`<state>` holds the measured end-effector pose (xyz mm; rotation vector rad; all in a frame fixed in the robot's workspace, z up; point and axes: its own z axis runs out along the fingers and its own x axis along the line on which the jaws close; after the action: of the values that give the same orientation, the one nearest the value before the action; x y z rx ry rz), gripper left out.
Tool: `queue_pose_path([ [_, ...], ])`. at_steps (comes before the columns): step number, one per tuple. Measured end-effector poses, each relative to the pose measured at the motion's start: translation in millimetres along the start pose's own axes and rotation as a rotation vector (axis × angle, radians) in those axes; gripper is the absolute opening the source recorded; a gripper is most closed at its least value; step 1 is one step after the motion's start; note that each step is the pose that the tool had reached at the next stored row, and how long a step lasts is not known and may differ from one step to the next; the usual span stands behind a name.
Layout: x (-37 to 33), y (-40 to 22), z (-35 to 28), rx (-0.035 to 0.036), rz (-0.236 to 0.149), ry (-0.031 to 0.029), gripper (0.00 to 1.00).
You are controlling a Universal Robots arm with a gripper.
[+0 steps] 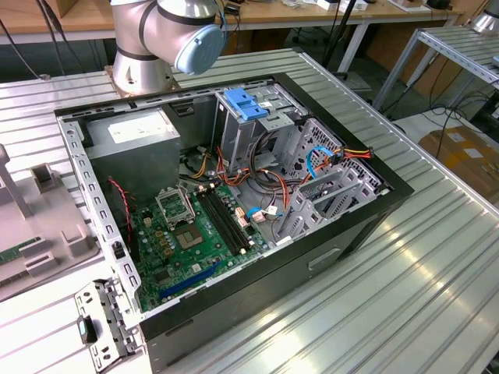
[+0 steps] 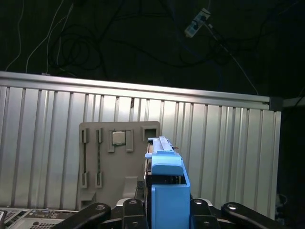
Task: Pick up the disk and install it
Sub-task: 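Pick up the disk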
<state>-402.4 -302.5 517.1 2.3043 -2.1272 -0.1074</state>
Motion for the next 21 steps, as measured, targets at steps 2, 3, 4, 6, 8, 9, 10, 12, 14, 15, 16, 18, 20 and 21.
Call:
queue_pose_path([
  [2, 2.3, -0.6, -0.1, 0.0000, 0.000, 0.0000, 0.36],
  [3, 3.0, -0.9, -0.2, 0.0000, 0.000, 0.0000, 0.36],
  [4, 4.0, -1.4, -0.3, 0.0000, 0.000, 0.0000, 0.36],
  [6, 5.0, -2.0, -0.3, 0.0000, 0.000, 0.0000, 0.36],
  [8, 5.7, -2.7, -0.4, 0.0000, 0.000, 0.0000, 0.36],
  [9, 6.2, -3.3, -0.5, 0.0000, 0.000, 0.0000, 0.36],
  [10, 6.8, -4.1, -0.5, 0.0000, 0.000, 0.0000, 0.36],
  [12, 7.6, -5.2, -0.6, 0.0000, 0.000, 0.0000, 0.36],
  [14, 8.2, -6.4, -0.7, 0.0000, 0.000, 0.0000, 0.36],
  [15, 8.3, -6.8, -0.7, 0.0000, 0.000, 0.0000, 0.36],
  [16, 8.5, -7.2, -0.7, 0.0000, 0.000, 0.0000, 0.36],
  [18, 8.8, -8.1, -0.8, 0.0000, 0.000, 0.0000, 0.36],
  [20, 9.0, -8.8, -0.8, 0.0000, 0.000, 0.0000, 0.36],
  [21, 9.1, -9.5, -0.8, 0.0001, 0.000, 0.0000, 0.36],
])
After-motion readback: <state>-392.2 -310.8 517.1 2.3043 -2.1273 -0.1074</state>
